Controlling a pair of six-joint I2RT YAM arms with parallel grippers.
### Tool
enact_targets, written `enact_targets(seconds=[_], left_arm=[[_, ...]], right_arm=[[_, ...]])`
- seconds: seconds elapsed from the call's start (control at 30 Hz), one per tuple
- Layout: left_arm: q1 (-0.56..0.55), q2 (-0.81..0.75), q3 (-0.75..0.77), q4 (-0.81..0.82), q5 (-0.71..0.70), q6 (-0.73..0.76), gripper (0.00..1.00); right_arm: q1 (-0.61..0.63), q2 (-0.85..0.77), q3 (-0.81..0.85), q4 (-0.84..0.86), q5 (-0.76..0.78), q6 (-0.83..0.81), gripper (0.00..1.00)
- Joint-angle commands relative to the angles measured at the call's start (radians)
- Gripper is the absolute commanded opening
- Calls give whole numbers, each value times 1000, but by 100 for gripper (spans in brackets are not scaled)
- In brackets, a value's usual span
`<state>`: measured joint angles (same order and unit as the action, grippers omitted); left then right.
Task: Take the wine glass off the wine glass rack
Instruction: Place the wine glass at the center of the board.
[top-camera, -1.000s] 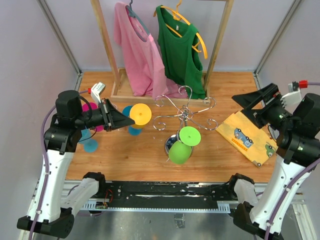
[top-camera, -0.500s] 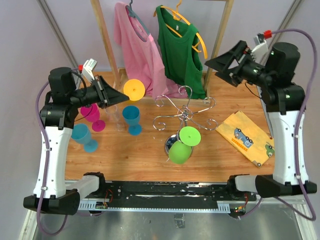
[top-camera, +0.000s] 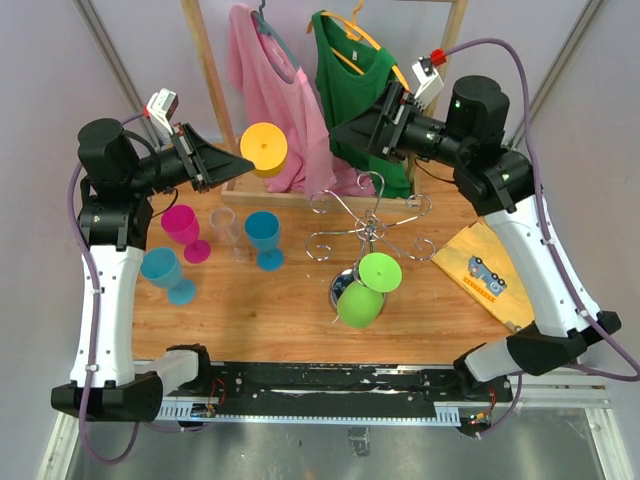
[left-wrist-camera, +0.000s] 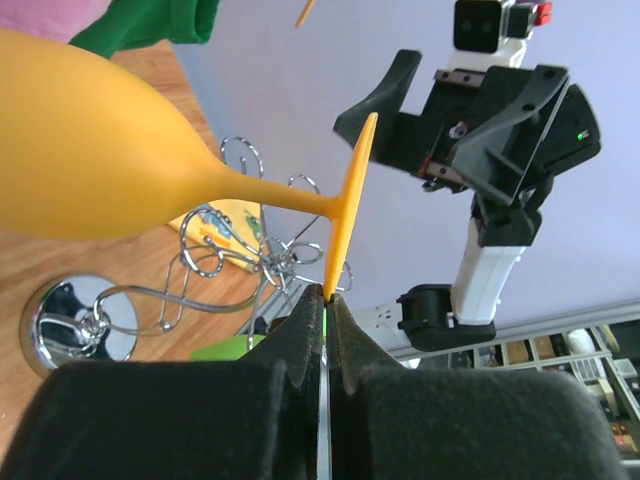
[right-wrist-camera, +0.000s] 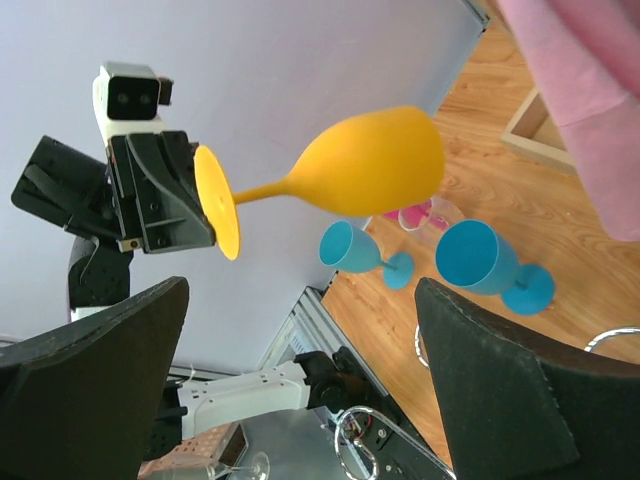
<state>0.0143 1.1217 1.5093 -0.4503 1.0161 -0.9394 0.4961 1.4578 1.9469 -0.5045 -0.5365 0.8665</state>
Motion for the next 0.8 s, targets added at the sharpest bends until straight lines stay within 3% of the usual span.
enact_targets(seconds=[0.0,0.23,0.6,0.77], left_arm=[[11,10,-3,159,60,-99,0],[11,15,-32,195,73,-108,0],[11,1,-60,220,93,-108,0],[12,0,-63,226,108,-104,0]], right_arm=[[90,-42,-66,132,62,11,97],[172,22,-67,197,82,26,96],[228,170,83,236,56,51,93],[242,204,117,260,43,69,85]])
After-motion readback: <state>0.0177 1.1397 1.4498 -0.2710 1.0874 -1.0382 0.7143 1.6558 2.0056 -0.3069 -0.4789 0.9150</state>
